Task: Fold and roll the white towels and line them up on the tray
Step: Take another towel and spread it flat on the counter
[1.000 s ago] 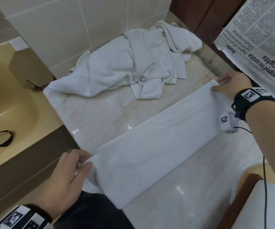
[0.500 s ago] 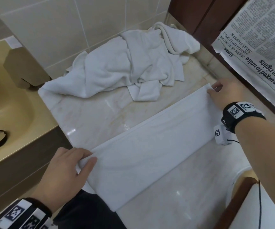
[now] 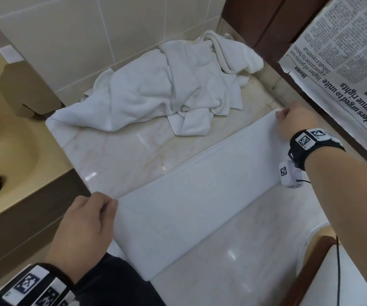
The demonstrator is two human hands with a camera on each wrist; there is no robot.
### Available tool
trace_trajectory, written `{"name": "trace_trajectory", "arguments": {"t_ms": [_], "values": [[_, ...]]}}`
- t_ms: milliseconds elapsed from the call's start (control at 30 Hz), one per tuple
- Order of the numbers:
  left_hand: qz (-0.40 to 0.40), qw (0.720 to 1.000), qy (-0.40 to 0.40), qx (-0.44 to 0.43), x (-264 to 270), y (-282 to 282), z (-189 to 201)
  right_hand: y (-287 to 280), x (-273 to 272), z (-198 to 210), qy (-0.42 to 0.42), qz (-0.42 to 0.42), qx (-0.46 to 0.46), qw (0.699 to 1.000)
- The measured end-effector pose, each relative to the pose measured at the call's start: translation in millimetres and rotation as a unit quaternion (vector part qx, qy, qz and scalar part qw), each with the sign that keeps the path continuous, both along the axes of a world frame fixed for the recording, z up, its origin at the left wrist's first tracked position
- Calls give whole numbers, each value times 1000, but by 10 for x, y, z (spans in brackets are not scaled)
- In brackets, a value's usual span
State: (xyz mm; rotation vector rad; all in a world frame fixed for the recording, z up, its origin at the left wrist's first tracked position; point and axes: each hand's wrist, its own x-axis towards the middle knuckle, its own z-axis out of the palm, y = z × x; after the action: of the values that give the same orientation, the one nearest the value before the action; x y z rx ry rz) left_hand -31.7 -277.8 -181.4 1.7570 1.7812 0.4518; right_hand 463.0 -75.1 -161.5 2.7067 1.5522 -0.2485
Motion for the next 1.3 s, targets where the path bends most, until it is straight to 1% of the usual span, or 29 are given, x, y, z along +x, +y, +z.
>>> {"name": "trace_trajectory", "arguments": {"t_ms": [67,133,167,233,267,367,400,500,567,600,633,700,767,800,833,900,933,967,1033,1100,1200,1300], "values": [[-8,999,48,19,49,14,-8,28,-56,13,-19,-1,-14,1000],[-43,992,103,56,95,48,-27,49,-94,-9,-31,4,-25,999],[-59,989,116,69,111,63,-40,61,-98,-33,-33,2,-29,999],[-72,987,118,84,133,87,-71,59,-114,-55,-37,-2,-27,999],[-62,989,108,82,140,92,-84,52,-122,-57,-39,-4,-24,999],[9,997,59,52,165,98,-87,47,-149,-32,-37,-24,-21,999],[26,997,64,47,187,109,-76,56,-156,-34,-38,-29,-22,999],[56,992,117,7,306,151,-49,90,-179,-66,-43,-24,-23,999],[63,987,149,22,410,180,-31,100,-225,-30,-28,-28,-17,999],[52,986,150,41,470,180,-27,93,-266,21,-13,-38,-14,999],[24,988,138,65,532,182,-27,79,-318,81,1,-53,-8,999],[-83,984,115,105,646,185,-61,-34,-527,195,30,-75,20,997],[-201,968,122,88,723,177,-161,-314,-879,238,75,-69,39,994],[-241,959,135,67,735,172,-208,-516,-1102,222,105,-52,8,993],[-269,951,145,52,736,168,-251,-743,-1319,179,130,-25,-57,990],[-300,940,156,37,713,160,-291,-1132,-1613,75,144,18,-199,969],[-310,936,163,33,704,156,-292,-1229,-1639,25,137,27,-229,963],[-318,933,168,31,695,154,-285,-1249,-1582,-13,132,28,-235,963],[-329,927,177,25,676,157,-271,-1113,-1326,-27,121,23,-229,966],[-341,922,181,12,661,149,-250,-891,-1038,54,95,28,-230,968],[-348,920,181,6,702,140,-229,-657,-692,190,51,58,-222,972],[-346,922,173,12,786,122,-214,-586,-569,260,63,37,-224,972]]}}
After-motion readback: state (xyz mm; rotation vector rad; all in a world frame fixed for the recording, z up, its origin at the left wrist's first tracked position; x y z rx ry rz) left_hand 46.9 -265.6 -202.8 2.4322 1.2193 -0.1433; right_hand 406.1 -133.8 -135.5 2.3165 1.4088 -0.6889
